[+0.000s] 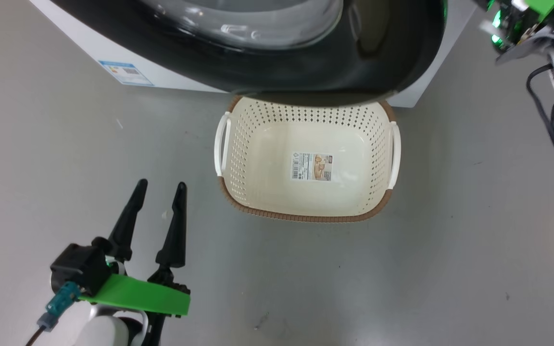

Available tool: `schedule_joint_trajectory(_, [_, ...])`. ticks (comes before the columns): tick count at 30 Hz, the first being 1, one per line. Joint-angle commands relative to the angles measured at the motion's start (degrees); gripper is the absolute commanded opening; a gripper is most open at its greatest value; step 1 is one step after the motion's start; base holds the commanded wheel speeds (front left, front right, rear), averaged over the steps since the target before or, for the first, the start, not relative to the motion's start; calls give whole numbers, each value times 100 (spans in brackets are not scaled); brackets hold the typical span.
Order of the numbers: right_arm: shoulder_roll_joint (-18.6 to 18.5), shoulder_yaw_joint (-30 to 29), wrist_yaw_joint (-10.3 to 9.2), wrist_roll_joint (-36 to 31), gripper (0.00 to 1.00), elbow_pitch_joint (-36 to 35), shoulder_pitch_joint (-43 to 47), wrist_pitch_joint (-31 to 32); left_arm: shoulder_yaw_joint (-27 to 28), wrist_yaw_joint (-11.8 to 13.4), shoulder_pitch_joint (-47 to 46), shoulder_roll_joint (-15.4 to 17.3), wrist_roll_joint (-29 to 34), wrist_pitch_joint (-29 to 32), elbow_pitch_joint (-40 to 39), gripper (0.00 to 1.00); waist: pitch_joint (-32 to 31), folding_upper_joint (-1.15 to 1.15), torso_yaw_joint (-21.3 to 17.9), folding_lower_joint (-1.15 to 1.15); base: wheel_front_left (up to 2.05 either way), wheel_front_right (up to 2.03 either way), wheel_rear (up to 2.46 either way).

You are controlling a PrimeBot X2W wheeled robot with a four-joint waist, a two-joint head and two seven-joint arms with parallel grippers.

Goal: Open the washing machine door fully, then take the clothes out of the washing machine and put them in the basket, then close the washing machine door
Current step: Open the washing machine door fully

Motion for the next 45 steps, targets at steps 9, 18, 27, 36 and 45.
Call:
schedule_joint_trajectory(9, [296,165,30,145,0,-320,500,345,187,-32,222,84,19,-51,-103,100,-295,0,6,0,0,0,0])
schedule_joint_trajectory(18, [374,269,30,201,0,-624,947,528,231,-32,370,66,63,-51,-110,100,-544,0,-5,0,0,0,0])
schedule_joint_trajectory(27, [437,382,30,296,0,-1068,1452,701,249,-32,470,56,99,-51,-126,100,-709,0,-31,0,0,0,0])
schedule_joint_trajectory(36, [538,599,30,386,0,-1300,1778,883,277,-32,532,52,146,-51,-161,100,-785,0,-70,0,0,0,0])
schedule_joint_trajectory(45, [527,570,30,316,0,-1272,1769,743,282,-32,518,50,129,-51,-180,100,-783,0,-54,0,0,0,0])
